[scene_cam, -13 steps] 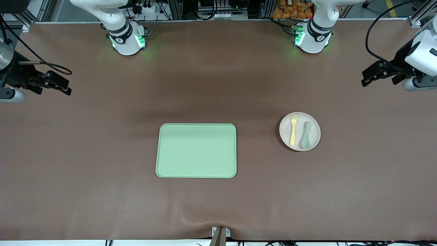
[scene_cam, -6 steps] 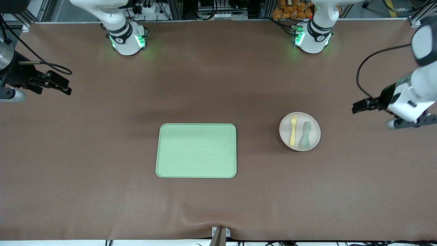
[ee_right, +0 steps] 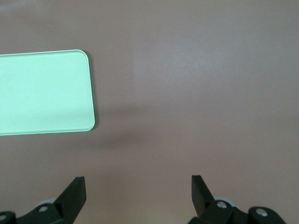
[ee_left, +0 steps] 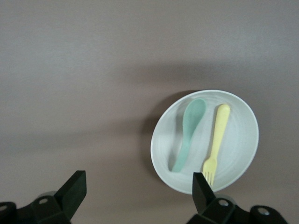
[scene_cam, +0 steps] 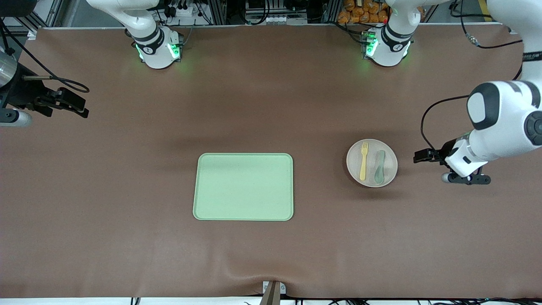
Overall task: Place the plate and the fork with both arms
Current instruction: 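Reach the left gripper down to the rim of the white plate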
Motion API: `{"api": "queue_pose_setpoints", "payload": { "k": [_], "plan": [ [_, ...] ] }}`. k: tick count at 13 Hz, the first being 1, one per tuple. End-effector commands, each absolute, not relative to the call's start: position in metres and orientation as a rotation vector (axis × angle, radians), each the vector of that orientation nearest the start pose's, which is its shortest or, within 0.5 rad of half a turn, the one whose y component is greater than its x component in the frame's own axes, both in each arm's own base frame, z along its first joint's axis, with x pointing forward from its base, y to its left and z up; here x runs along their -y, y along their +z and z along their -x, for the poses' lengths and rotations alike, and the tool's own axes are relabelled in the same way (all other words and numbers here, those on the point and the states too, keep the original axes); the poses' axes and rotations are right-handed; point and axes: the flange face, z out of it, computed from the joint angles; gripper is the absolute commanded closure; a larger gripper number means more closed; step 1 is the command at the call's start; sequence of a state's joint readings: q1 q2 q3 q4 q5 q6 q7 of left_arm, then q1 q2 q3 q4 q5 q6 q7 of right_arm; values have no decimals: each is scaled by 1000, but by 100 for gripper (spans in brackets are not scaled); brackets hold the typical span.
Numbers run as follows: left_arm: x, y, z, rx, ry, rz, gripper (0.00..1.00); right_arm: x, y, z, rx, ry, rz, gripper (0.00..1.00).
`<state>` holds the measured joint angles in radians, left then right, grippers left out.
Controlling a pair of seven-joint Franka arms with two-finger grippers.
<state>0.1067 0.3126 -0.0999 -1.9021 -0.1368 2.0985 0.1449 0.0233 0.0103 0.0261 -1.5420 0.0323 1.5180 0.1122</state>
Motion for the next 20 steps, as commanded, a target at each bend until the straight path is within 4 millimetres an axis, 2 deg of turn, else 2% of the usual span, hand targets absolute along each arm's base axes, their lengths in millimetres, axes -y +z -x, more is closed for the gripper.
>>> {"api": "queue_pose_setpoints", "payload": {
  "k": [1, 2, 3, 4, 7, 8, 10, 13, 20],
  "plan": [
    [-5, 299, -604, -96, 170, 3324, 0, -29, 629, -547, -94, 60, 3092, 0],
    [-5, 279, -599, -115, 175, 3324, 5, -29, 630, -546, -94, 62, 3093, 0],
    [-5, 266, -595, -118, 152, 3332, 12, -29, 630, -546, -94, 62, 3094, 0],
    [-5, 252, -591, -139, 149, 3339, 16, -29, 629, -547, -94, 65, 3094, 0],
    [-1, 236, -587, -122, 182, 3382, 28, -28, 629, -547, -97, 65, 3093, 0],
    [7, 227, -585, -152, 209, 3389, 31, -27, 630, -546, -99, 62, 3093, 0],
    [16, 219, -583, -199, 232, 3398, 36, -27, 629, -547, -102, 65, 3093, 0],
    [15, 208, -582, -257, 231, 3397, 42, -28, 630, -547, -97, 55, 3093, 0],
    [16, 192, -582, -270, 228, 3394, 54, -29, 630, -548, -95, 46, 3093, 0]
  ]
}}
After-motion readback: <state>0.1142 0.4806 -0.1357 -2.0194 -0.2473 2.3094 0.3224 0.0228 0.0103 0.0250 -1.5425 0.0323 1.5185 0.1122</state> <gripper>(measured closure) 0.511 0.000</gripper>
